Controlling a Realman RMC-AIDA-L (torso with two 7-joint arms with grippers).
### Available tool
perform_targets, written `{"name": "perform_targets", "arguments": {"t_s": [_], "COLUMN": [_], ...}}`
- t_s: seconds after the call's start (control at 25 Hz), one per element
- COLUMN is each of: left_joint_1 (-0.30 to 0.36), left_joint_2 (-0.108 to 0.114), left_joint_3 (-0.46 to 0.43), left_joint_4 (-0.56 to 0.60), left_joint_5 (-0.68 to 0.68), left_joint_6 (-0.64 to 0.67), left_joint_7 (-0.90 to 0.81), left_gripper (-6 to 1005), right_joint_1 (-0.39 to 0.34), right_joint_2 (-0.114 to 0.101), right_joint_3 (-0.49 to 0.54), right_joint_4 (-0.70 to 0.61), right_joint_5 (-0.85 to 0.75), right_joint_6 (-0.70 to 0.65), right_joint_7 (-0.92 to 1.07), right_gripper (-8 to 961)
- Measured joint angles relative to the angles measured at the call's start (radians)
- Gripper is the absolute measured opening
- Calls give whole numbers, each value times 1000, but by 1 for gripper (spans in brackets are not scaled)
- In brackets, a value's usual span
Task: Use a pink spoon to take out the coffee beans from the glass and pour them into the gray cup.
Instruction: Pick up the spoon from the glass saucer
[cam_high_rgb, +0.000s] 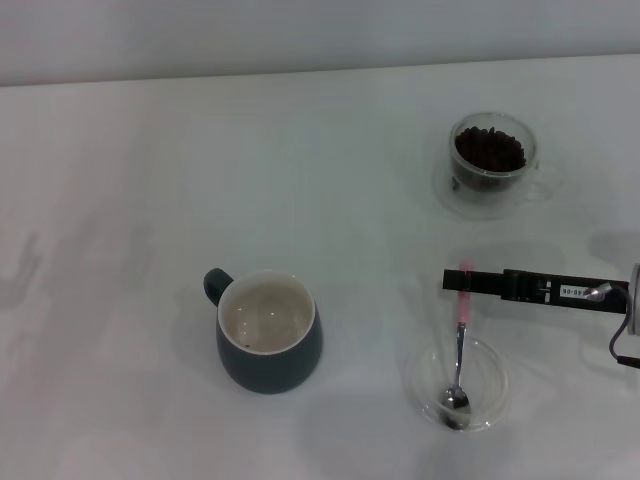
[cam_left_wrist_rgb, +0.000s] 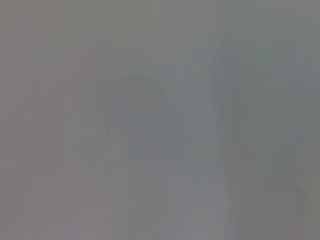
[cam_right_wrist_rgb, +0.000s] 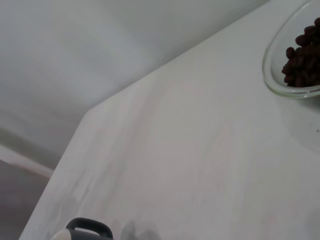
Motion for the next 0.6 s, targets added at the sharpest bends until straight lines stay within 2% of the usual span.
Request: {"name": "perform_targets", "arguments": {"t_s": [0.4, 0.6], "left_joint_1": [0, -3], "left_joint_2": [1, 1], "left_joint_3": [-14, -14], "left_joint_4": [-1, -2], "left_joint_5": [-1, -1], "left_joint_6": [0, 0], "left_joint_7": [1, 2], "left_gripper": [755, 754], "right_joint_1": [2, 2], "right_joint_2": [0, 0], "right_joint_3": [-6, 5], "right_joint_4": [-1, -3], "right_joint_5": [-9, 0], "right_joint_6": [3, 19], "right_joint_7": [7, 3], "right_gripper": [167, 152]}}
